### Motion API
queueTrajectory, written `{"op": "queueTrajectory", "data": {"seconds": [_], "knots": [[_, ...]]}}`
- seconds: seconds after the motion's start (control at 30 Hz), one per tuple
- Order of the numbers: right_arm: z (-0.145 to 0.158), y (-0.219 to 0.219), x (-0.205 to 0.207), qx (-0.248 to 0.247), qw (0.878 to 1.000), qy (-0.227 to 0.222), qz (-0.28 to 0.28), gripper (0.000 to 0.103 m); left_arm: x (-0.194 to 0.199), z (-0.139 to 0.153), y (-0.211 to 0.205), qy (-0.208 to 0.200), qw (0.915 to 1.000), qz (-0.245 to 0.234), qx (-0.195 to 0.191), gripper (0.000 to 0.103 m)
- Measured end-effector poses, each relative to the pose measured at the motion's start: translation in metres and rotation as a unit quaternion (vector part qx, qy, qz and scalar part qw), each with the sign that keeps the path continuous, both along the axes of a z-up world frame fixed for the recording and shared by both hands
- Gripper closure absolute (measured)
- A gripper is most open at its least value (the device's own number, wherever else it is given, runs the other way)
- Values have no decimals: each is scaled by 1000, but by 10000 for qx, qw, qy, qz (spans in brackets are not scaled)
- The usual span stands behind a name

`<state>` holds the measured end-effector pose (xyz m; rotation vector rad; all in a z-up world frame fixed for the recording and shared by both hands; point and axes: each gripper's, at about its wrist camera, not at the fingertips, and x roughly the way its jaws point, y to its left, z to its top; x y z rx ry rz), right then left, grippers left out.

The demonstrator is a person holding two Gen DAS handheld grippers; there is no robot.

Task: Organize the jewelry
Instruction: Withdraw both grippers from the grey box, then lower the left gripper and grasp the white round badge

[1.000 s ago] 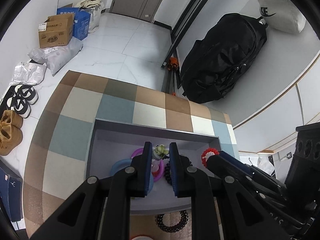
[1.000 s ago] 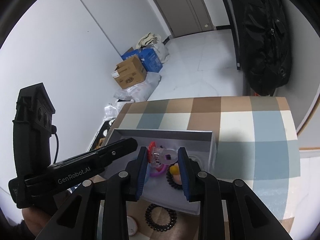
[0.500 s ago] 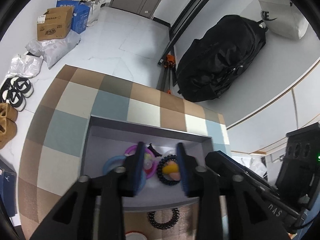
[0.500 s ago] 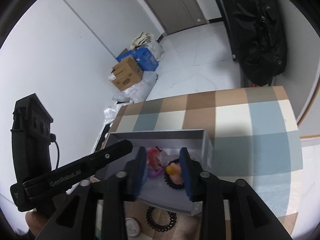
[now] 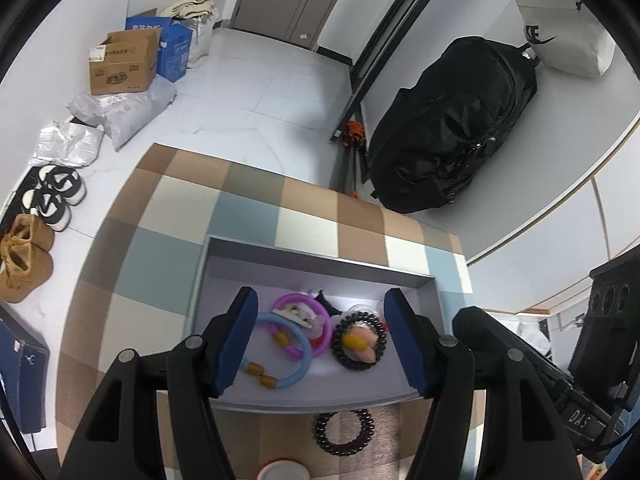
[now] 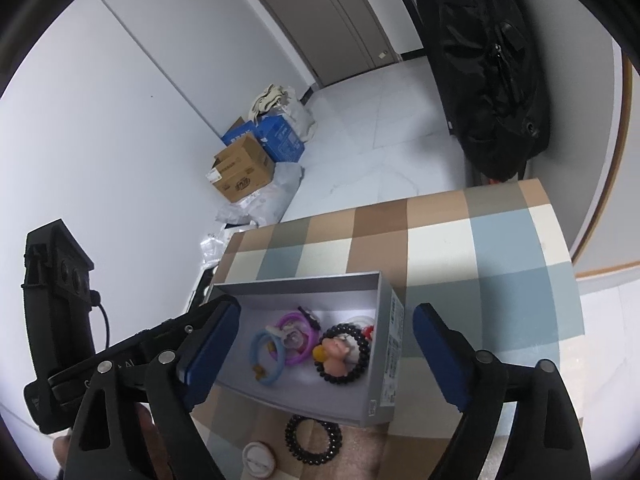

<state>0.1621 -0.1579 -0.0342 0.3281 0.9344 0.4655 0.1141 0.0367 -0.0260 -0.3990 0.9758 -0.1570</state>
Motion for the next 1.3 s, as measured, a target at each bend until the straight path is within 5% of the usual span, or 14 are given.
{"op": "queueTrajectory", "data": {"seconds": [0.17, 0.3, 1.3], "knots": [[-2, -1, -5, -135, 9999, -38, -34, 3, -6, 3, 2, -65, 9999, 86, 128, 40], [1, 0, -12, -202, 9997, -134, -7, 1, -16, 10, 1, -269, 9991, 159, 286, 25], [-4, -4, -88, -970, 9937, -549, 86, 0, -82, -2, 4, -434, 9946, 68, 942, 23]]}}
